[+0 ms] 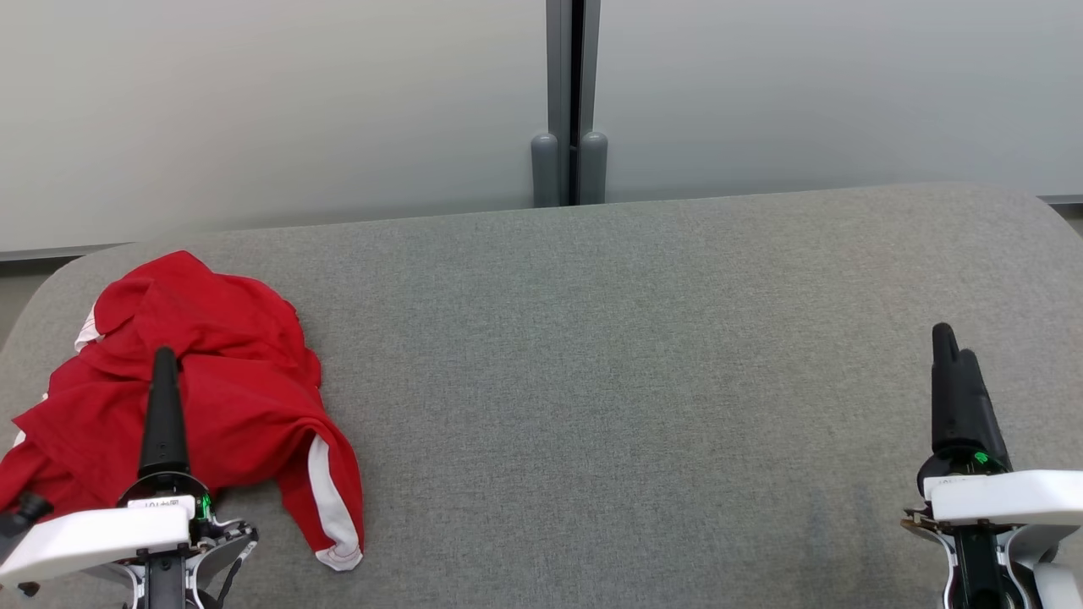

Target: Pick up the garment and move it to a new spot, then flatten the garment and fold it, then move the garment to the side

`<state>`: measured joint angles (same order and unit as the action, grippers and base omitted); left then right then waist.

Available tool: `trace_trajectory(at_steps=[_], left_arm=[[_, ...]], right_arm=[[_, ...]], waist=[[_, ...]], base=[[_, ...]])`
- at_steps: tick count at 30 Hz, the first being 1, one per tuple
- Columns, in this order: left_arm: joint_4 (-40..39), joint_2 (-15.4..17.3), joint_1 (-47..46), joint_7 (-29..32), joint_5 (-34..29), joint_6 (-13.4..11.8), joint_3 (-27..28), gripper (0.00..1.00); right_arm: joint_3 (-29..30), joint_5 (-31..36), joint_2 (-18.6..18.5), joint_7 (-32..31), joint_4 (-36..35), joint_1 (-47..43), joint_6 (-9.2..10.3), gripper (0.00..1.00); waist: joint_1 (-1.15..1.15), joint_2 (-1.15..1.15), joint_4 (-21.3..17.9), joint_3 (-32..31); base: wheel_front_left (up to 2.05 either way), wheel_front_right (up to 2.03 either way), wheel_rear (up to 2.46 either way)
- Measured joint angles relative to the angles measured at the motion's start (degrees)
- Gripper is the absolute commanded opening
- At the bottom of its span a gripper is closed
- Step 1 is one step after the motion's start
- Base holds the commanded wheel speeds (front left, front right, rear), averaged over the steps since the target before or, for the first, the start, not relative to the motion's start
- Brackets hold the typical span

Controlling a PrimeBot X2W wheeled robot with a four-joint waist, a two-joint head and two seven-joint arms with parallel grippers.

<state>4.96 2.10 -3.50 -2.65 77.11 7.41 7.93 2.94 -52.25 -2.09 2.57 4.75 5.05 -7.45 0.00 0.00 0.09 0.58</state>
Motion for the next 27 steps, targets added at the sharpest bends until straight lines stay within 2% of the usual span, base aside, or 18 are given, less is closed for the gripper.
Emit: trace_trajectory(at_steps=[2, 7, 18, 19, 24, 27], left_arm=[[0.00, 0.00, 0.00, 0.00, 0.00, 0.00, 0.00, 1.00], [-1.12, 0.10, 0.00, -0.98, -4.91, 0.00, -1.31, 1.00], [-3.05, 0.19, 0.15, -2.99, -22.29, 0.00, -5.60, 1.00], [-3.00, 0.21, 0.40, -3.42, -25.29, 0.00, -6.25, 1.00], [-2.07, 0.27, 0.94, -4.15, -31.60, 0.00, -6.60, 1.00], [-0.89, 0.30, 1.12, -4.57, -33.18, 0.00, -6.91, 1.00]], right_arm=[[0.00, 0.00, 0.00, 0.00, 0.00, 0.00, 0.00, 1.00], [-0.77, 5.84, -0.46, 0.99, -1.19, 0.26, 0.00, 1.00], [-3.91, 19.14, -1.89, 2.94, -1.23, 0.26, -0.01, 1.00], [-4.17, 21.36, -1.89, 3.31, -1.24, 0.26, -0.01, 1.00], [-4.88, 26.44, -1.86, 4.07, -1.08, 0.26, -0.01, 1.00], [-5.25, 28.18, -1.71, 4.55, -0.44, 0.22, -0.01, 1.00]], waist=[[0.00, 0.00, 0.00, 0.00], [0.00, 0.00, 0.16, 0.03], [0.00, 0.00, 0.39, 0.03], [0.00, 0.00, 0.42, 0.02], [0.00, 0.00, 0.37, 0.06], [0.00, 0.00, 0.39, 0.10]], base=[[0.00, 0.00, 0.00], [0.00, 0.00, 0.00], [0.00, 0.00, 0.00], [0.00, 0.00, 0.00], [0.00, 0.00, 0.00], [0.00, 0.00, 0.00]])
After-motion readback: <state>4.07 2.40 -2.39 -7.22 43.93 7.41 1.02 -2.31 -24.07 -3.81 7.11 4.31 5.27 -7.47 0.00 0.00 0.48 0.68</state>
